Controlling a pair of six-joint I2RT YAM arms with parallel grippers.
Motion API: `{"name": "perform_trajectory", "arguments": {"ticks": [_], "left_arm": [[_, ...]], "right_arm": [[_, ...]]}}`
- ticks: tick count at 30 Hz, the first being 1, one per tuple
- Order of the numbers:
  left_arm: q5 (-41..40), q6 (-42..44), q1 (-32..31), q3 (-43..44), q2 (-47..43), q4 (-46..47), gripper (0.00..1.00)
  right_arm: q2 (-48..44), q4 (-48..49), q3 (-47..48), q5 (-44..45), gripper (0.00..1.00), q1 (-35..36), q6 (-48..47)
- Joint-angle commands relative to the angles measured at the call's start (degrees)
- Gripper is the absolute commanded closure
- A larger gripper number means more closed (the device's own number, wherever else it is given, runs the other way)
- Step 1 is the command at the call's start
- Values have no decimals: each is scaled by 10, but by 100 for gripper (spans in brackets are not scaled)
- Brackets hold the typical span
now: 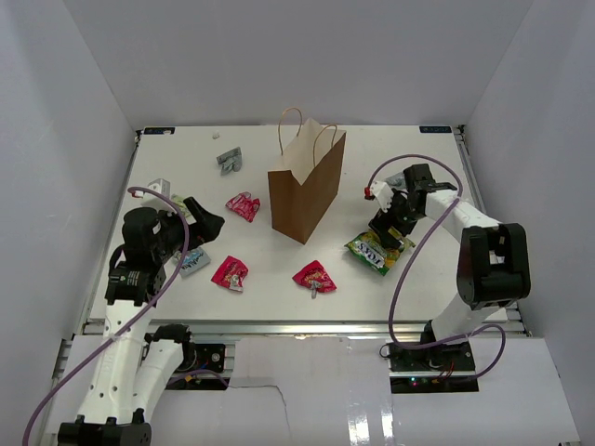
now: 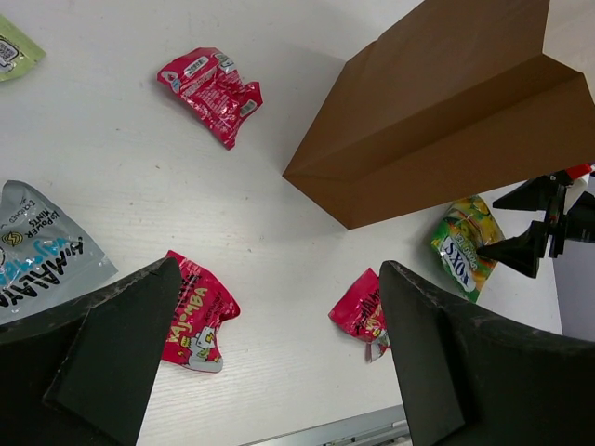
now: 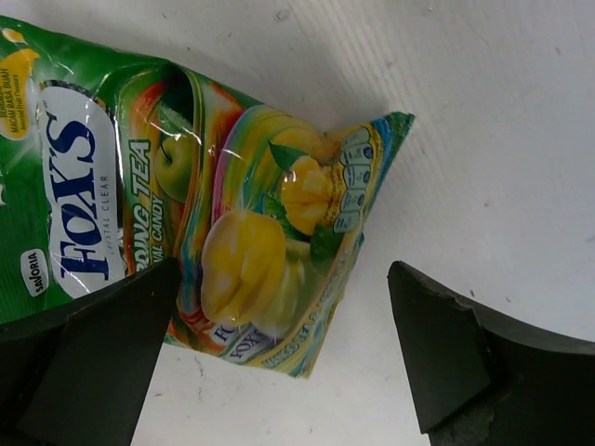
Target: Place the snacks into the paper bag
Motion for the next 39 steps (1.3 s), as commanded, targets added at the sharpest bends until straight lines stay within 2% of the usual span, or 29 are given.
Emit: {"name": "perform_trajectory", "arguments": {"ticks": [1,3,5,6,7,8,13,16,23,26,30,34,39], "left_arm": [[-6,10,0,-3,-4,-5,2],[-8,9,-1,-6,-6,-6,2],[-8,7,-1,-10,-11,-8,2],[-9,6,-1,-10,-13,-9,2],[-9,5,-1,-10,-13,-9,2],[-12,5,-1,-10,-17,-11,2],[-11,2,0,-12,-18,-11,2],[-9,3,-1,-11,-14,-10,2],[-7,5,-1,-9,-11,-5,2],[-4,5,-1,-7,-10,-4,2],[-1,5,0,-4,-9,-2,2],[4,6,-1,-3,-8,2,2],[4,5,-1,-5,-19,2,2]], "right_arm": [[19,-7,33,-50,0,1,-24],[40,-13,36,-74,7,0,-15],[56,-24,40,-92,19,-5,-13],[60,-30,43,-110,29,-10,-12],[62,-36,45,-119,29,-10,-13],[62,-41,44,-127,40,-17,-15],[34,-46,33,-156,71,-40,-36],[-8,-56,29,-188,82,-51,-63],[-155,-65,31,-321,88,-48,-123],[-204,-23,78,-354,91,-39,-71],[-221,74,190,-378,92,-26,71],[-185,219,301,-325,92,20,195],[-104,299,440,-167,92,105,196]]}}
